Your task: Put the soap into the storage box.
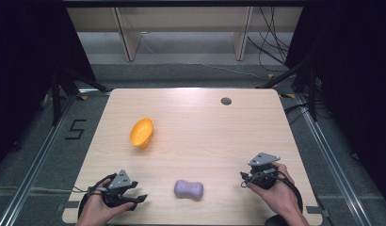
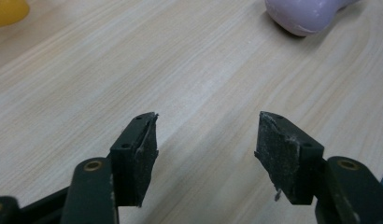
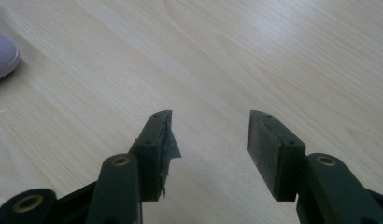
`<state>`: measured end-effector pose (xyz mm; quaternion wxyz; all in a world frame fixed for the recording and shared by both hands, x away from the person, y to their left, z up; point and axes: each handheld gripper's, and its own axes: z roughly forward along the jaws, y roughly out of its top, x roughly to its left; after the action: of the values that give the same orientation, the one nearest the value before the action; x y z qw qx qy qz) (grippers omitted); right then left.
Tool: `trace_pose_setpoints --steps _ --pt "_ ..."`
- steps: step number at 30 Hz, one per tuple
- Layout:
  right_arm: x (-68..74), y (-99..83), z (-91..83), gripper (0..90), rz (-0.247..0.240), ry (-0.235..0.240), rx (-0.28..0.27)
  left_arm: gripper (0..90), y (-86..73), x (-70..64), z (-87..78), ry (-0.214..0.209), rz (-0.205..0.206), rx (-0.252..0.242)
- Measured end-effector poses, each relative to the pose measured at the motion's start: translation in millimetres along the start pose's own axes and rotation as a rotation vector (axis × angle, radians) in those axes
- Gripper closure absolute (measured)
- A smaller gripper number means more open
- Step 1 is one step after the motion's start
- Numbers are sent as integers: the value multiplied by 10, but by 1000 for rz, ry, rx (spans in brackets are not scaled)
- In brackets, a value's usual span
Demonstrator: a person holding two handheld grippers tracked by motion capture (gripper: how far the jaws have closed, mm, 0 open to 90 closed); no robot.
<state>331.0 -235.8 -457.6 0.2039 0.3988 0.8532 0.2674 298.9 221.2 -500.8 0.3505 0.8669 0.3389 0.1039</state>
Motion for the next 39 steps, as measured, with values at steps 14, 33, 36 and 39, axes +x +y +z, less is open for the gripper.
trace_pose_setpoints --steps 14,33,36,39 --pt "2 -7 -16 498 27 -12 19 342 421 -119 -18 -87 183 90" --pt "16 -10 -3 490 -5 -6 23 327 889 -364 207 -164 409 337" --pt "21 -7 -4 489 3 -2 26 326 953 -395 247 -174 436 361" --pt "27 -4 -7 485 9 -6 32 322 1003 -418 269 -185 446 367"
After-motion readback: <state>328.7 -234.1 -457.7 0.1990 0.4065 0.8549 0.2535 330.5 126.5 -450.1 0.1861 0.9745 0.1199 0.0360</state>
